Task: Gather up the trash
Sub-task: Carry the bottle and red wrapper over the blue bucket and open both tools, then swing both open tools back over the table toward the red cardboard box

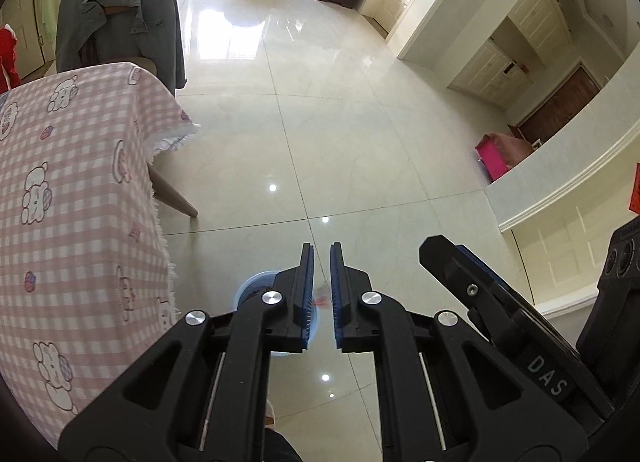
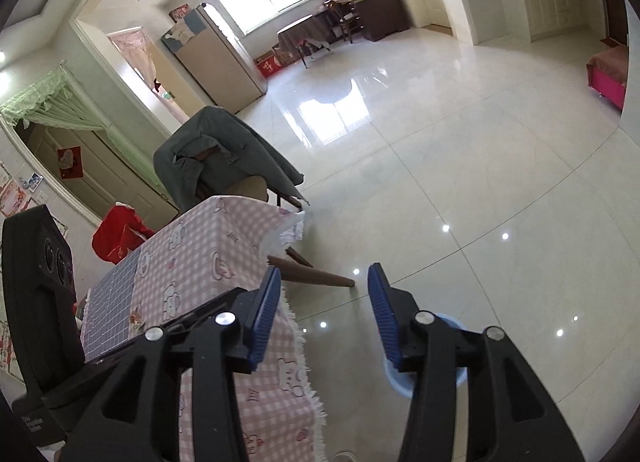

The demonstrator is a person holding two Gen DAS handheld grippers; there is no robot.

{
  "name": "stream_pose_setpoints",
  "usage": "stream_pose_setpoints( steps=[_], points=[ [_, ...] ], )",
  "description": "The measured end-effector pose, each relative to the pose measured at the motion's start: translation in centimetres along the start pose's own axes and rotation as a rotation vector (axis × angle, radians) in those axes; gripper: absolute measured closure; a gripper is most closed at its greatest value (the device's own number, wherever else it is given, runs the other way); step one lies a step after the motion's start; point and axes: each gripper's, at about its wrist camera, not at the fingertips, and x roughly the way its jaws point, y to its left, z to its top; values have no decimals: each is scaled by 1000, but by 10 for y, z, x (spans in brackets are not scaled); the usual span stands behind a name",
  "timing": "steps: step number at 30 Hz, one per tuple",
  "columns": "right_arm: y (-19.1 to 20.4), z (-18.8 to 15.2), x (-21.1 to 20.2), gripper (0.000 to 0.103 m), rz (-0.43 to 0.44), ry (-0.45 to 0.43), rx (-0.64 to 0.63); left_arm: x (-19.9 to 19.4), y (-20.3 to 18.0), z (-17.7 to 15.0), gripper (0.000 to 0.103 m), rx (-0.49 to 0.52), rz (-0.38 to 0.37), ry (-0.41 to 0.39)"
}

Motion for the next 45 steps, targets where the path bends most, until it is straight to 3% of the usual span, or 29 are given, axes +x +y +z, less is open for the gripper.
stream_pose_setpoints(
  steps=[12, 21, 23, 25, 37, 45],
  points=[
    [-12, 5, -10, 55, -2, -10, 15, 3, -9, 5, 93, -12, 6, 7],
    [19, 1, -5, 55, 33, 11, -23, -17, 32, 7, 91, -85, 80, 2],
    [35, -1, -1, 55, 48, 18, -39, -25, 45, 6, 76, -101, 91, -4],
    [54, -4, 4, 55, 68, 28, -60, -41, 61, 4, 53, -127, 113, -41],
    [195, -41, 54, 54, 212, 132, -220, -115, 193, -17, 50, -311, 232, -130],
    [287, -83, 95, 53, 280, 224, -338, -144, 290, -50, 49, -444, 378, -123]
  ],
)
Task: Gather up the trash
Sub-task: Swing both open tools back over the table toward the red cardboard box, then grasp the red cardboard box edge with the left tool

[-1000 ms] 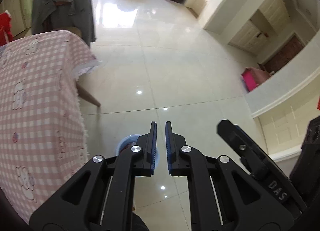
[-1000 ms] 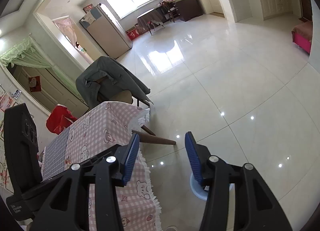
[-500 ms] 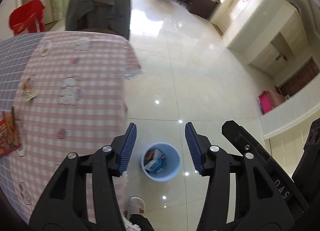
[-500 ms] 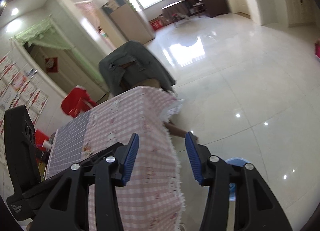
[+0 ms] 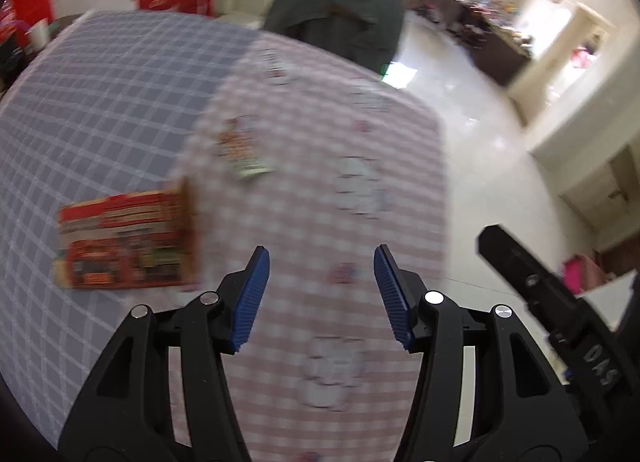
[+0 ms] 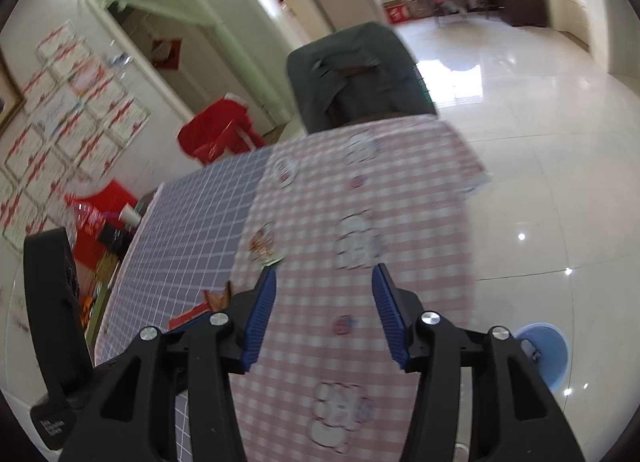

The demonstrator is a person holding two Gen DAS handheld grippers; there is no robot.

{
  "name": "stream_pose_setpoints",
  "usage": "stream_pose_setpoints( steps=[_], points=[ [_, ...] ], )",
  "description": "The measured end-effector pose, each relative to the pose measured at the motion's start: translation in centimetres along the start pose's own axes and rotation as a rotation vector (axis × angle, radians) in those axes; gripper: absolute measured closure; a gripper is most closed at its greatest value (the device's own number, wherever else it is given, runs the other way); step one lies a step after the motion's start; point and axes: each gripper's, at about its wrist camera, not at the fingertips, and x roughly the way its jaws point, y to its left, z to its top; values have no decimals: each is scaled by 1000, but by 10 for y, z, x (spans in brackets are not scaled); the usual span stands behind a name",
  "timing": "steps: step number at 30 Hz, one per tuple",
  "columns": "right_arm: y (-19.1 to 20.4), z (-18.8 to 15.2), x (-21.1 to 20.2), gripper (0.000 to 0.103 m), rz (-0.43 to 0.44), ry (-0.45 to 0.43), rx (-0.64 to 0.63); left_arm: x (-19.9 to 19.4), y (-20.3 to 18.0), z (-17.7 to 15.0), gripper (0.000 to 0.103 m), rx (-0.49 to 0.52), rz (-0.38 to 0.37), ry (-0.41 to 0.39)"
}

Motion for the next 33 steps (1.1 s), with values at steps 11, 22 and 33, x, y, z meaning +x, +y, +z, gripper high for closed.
stream_pose_setpoints(
  steps=[11, 22, 33],
  points=[
    [58, -7, 77, 52, -2, 92, -107, 44, 70, -1, 48, -53, 113, 78],
    [68, 0, 122, 52, -20, 122, -160, 73, 94, 5, 74, -101, 100, 112],
    [89, -5, 185, 49, -7, 176, -284, 35, 128, 16, 90, -256, 122, -135]
  ],
)
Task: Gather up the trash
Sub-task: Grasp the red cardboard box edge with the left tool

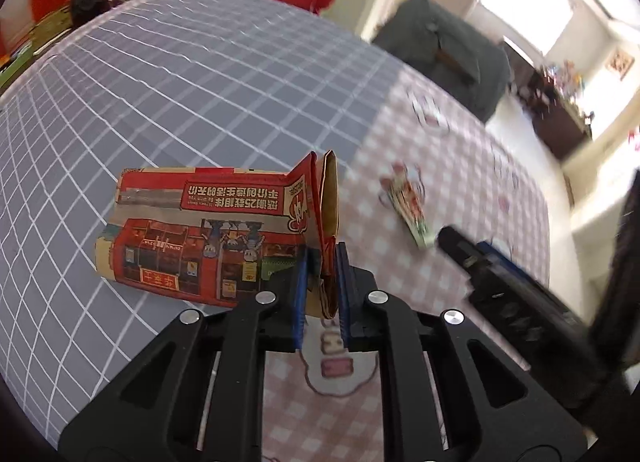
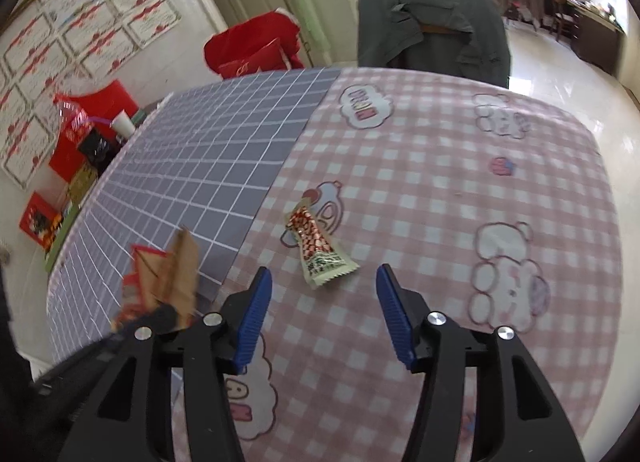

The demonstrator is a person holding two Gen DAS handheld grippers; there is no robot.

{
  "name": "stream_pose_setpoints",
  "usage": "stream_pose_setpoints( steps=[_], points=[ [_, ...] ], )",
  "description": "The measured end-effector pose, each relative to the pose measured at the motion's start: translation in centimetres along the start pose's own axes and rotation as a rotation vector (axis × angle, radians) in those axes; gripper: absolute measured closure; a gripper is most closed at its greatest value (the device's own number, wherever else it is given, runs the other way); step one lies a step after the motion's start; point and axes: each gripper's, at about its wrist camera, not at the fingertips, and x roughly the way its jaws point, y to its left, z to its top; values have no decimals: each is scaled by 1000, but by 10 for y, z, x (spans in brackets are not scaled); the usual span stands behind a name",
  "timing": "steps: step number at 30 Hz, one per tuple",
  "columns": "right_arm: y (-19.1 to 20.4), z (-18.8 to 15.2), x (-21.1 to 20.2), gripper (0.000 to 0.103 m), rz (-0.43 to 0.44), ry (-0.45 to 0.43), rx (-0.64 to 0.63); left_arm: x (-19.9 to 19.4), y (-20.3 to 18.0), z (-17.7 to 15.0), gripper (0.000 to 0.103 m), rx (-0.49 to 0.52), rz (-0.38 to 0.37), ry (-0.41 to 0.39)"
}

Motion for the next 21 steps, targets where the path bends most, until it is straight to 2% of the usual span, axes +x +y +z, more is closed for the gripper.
stream_pose_setpoints(
  steps=[8, 16, 18, 19, 21],
  points=[
    [17, 0, 37, 48, -54, 8, -148, 12, 10, 0, 90, -7, -13, 18],
    [25, -1, 49, 47, -102, -27, -224, 14, 11, -2, 90, 6, -16, 17],
    [26, -1, 48, 56, -110, -31, -234, 12, 11, -2, 90, 7, -16, 14],
    [26, -1, 48, 72, -121, -33, -240, 12, 11, -2, 90, 7, -17, 13],
    [24, 0, 46, 75, -109, -21, -230, 8, 10, -2, 90, 11, -19, 7]
  ],
)
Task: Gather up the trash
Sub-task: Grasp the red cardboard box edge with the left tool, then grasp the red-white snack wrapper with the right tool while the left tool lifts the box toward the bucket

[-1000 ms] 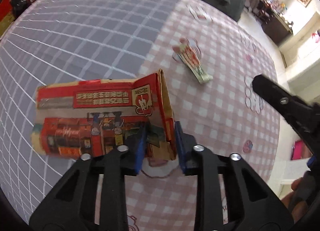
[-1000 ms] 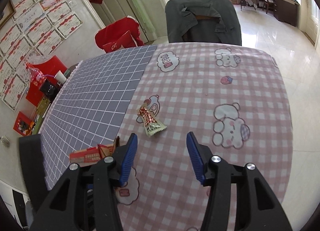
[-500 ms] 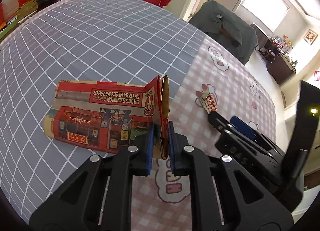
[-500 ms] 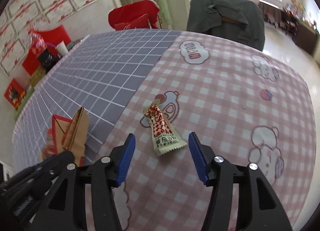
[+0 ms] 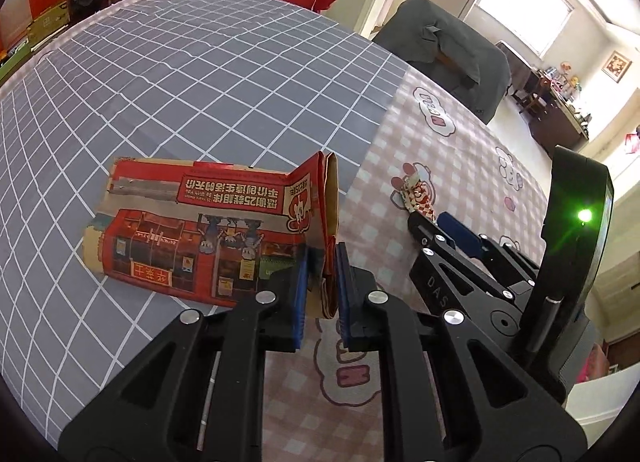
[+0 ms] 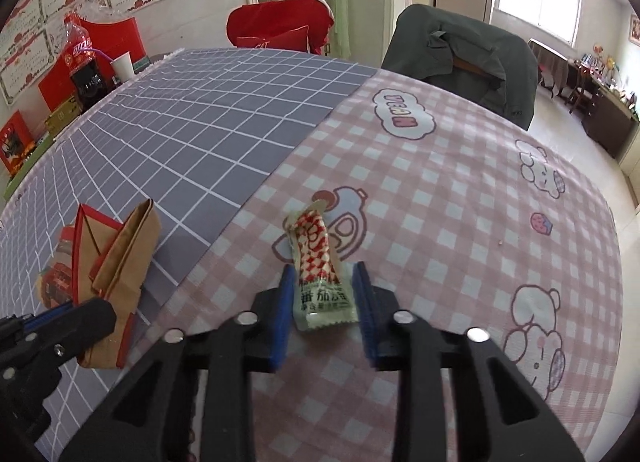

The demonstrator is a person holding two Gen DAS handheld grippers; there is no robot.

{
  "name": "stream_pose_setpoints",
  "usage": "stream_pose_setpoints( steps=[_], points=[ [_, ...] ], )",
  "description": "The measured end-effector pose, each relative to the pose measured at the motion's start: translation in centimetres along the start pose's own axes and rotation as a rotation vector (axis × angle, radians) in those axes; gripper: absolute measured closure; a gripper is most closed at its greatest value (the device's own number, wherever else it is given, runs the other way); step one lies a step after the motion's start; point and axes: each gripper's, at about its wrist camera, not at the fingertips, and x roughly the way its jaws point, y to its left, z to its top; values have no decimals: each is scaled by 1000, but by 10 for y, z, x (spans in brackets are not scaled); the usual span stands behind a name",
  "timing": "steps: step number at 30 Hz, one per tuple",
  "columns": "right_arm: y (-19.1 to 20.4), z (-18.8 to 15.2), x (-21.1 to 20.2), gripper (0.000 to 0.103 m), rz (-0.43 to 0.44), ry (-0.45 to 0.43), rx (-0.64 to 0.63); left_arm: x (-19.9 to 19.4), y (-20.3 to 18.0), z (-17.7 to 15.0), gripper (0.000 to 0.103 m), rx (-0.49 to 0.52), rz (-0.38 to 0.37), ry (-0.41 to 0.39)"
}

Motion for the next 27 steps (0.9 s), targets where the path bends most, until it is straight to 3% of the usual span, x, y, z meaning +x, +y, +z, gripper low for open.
stream_pose_setpoints(
  steps=[3, 11, 19, 27],
  points=[
    [-4, 1, -11, 87, 23, -2, 22, -7, -2, 1, 90, -1, -10, -6],
    [-32, -9, -72, 88, 102, -40, 169, -37, -38, 4, 90, 48, -54, -45],
    [-87, -39, -158, 88, 116, -117, 346, -76, -109, -8, 92, 146, -139, -77],
    [-149, -85, -229, 88, 62, -187, 488, -103, -190, -42, 93, 261, -244, -71]
  ],
)
